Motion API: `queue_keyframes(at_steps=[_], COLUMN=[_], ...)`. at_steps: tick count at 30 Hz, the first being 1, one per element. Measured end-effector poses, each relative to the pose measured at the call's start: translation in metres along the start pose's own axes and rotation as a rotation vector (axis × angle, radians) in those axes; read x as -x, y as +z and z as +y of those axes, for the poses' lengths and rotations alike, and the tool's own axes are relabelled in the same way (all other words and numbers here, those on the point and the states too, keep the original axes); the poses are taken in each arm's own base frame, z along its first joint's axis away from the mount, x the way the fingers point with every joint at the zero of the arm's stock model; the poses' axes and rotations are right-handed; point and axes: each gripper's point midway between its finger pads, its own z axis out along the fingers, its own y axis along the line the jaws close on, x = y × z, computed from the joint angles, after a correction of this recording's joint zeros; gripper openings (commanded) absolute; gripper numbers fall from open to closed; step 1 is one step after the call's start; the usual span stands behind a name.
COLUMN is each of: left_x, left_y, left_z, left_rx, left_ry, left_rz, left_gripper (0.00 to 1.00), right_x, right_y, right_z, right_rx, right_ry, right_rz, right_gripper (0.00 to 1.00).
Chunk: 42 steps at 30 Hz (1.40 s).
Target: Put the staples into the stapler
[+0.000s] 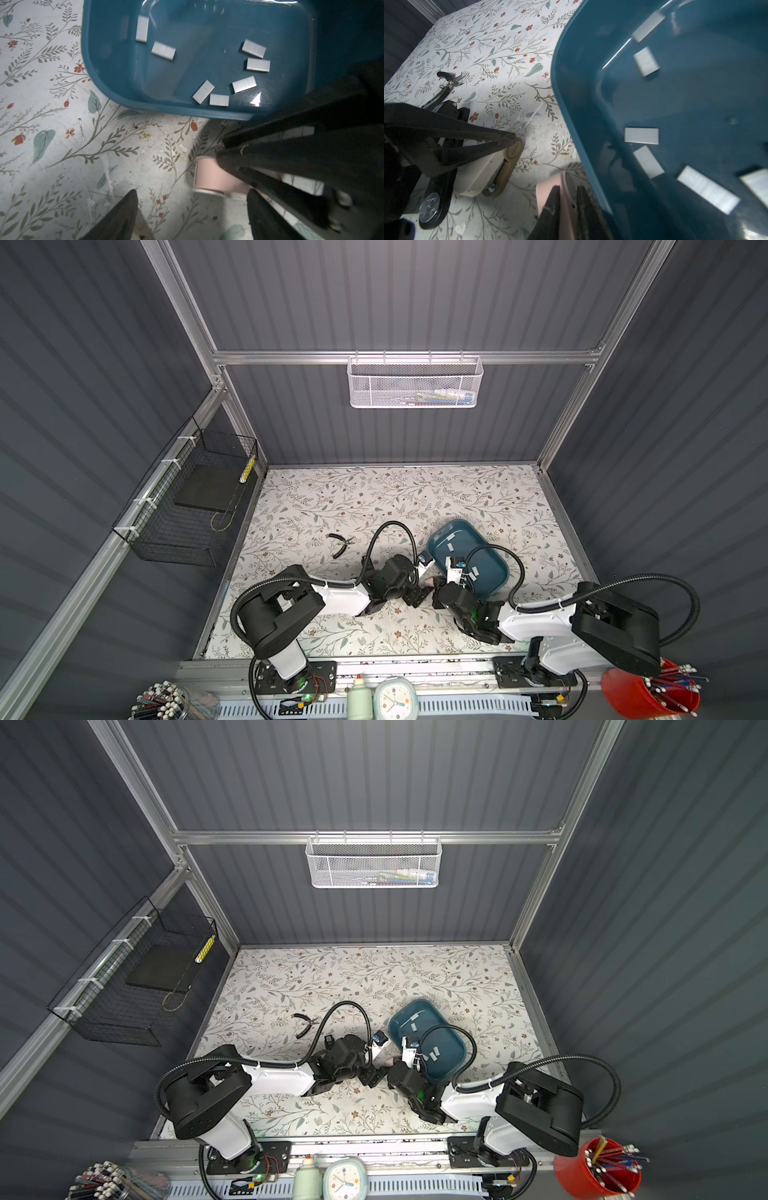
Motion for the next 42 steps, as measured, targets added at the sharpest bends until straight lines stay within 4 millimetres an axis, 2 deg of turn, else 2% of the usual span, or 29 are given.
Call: queue_keyframes(at_steps=[10, 24, 29, 42], left_x=[0.0, -0.003, -0.004, -0.002], left_y=[0.0, -0.007, -0.008, -0.008], left_z=[-0.003, -0.001, 0.0, 0.005], left_rx=[-0.002, 0.013, 0.019, 0.043], left_ry=[0.005, 0.008, 0.008, -0.003], left_rz=[-0.002, -0.01, -0.011, -0.022], left_gripper=[0.82, 0.82, 0.82, 0.82], right_x=[0.001, -0.004, -0.004, -0.005], right_y=[-0.012, -0.014, -0.009, 0.003], right_z=[0.002, 0.006, 0.005, 0.003], right_rx=[-0.027, -0.036, -0.071, -0.119], right_ry=[-0.079, -0.087, -0.07, 0.032], right_rz=[0.086, 0.131, 0.101, -0.067], right_gripper=[0.22, 0.17, 0.14, 0.16])
